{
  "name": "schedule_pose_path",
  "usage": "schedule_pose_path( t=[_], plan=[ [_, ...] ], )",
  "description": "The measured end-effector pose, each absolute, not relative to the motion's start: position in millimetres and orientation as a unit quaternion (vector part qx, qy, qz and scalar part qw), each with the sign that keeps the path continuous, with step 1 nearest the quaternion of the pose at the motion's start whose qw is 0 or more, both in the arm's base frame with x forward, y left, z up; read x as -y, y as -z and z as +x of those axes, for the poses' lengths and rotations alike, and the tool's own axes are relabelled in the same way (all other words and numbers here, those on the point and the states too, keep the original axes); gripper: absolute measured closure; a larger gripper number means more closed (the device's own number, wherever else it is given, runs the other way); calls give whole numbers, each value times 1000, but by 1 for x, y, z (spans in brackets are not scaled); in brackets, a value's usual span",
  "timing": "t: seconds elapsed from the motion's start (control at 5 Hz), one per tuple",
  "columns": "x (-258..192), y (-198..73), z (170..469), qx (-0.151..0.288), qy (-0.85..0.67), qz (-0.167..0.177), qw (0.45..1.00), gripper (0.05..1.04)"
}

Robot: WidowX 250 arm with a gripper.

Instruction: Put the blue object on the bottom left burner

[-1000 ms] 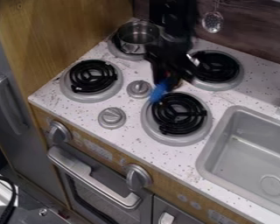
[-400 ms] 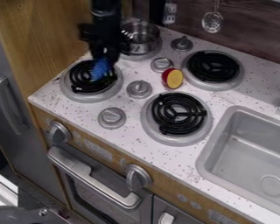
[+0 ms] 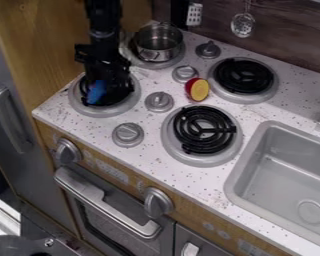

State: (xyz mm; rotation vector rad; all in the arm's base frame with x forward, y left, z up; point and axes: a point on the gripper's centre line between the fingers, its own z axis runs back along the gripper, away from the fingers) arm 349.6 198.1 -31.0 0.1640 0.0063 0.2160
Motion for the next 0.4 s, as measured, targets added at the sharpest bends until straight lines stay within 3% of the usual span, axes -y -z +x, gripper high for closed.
schedule_pose_path(
  t=[0.2, 0.4],
  plan=[
    [-200, 41, 355, -12, -111, 73, 991, 652],
    [-198, 38, 359, -11, -108, 60, 992, 348]
  ],
)
